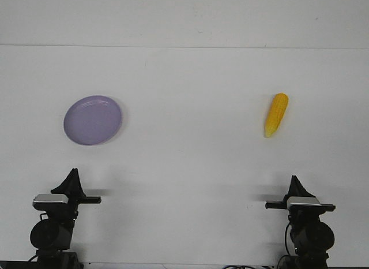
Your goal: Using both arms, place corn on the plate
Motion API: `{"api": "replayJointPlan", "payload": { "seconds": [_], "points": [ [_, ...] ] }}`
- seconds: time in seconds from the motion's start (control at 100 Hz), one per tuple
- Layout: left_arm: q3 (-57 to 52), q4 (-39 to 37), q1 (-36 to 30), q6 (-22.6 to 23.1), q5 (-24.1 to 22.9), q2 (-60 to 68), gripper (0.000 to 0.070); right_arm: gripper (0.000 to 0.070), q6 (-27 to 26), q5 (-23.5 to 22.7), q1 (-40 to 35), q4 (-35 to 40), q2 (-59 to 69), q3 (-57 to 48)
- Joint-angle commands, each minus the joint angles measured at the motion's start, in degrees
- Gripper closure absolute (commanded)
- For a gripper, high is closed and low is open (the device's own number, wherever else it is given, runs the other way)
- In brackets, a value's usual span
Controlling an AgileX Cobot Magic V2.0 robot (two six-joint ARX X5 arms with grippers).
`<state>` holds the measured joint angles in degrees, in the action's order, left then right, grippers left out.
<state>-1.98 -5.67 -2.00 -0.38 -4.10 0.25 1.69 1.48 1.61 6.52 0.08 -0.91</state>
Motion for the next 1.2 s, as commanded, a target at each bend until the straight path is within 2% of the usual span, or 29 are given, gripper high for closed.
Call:
{"api": "replayJointPlan", "payload": {
  "seconds": [0.0, 0.2, 0.39, 0.41, 0.44, 0.52, 0.56, 0.69, 0.79, 1.07, 1.19],
  "points": [
    [1.1, -0.9, 0.1, -7.3, 0.3, -0.1, 0.0685, 0.0687, -0.4, 0.0, 0.1, -0.6, 0.0, 0.2],
    [-0.2, -3.5, 0.1, -14.1, 2.5, -0.1, 0.0690, 0.0687, -0.4, 0.0, 0.1, -0.6, 0.0, 0.2],
    [-13.7, 2.3, 0.1, -15.8, -0.4, 6.6, 0.0677, 0.0687, -0.4, 0.0, 0.1, -0.6, 0.0, 0.2],
    [-15.6, 3.4, 0.1, -15.7, -0.4, 8.1, 0.0655, 0.0687, -0.4, 0.0, 0.1, -0.6, 0.0, 0.2],
    [-18.3, 5.3, 0.1, -15.2, -0.4, 10.5, 0.0580, 0.0687, -0.4, 0.0, 0.1, -0.6, 0.0, 0.2],
    [-26.2, 11.3, 0.2, -13.6, -0.7, 17.9, 0.0289, 0.0687, -0.4, 0.0, 0.1, -0.6, 0.0, 0.2],
    [-29.8, 13.9, 0.2, -13.1, -1.3, 21.8, 0.0232, 0.0687, -0.4, 0.0, 0.1, -0.6, 0.0, 0.2],
    [-39.5, 20.0, 1.4, -9.2, -5.3, 34.6, 0.0237, 0.0687, -0.4, 0.0, 0.1, -0.6, 0.0, 0.2],
    [-45.2, 21.7, 4.5, -7.9, -5.5, 45.6, 0.0238, 0.0687, -0.4, 0.0, 0.1, -0.6, 0.0, 0.2],
    [-57.4, 22.9, 14.9, -7.8, 8.5, 76.7, 0.0244, 0.0687, -0.4, 0.0, 0.1, -0.6, 0.0, 0.2],
    [-61.8, 23.6, 16.6, -7.8, 10.2, 86.2, 0.0243, 0.0687, -0.4, 0.0, 0.1, -0.6, 0.0, 0.2]
  ]
}}
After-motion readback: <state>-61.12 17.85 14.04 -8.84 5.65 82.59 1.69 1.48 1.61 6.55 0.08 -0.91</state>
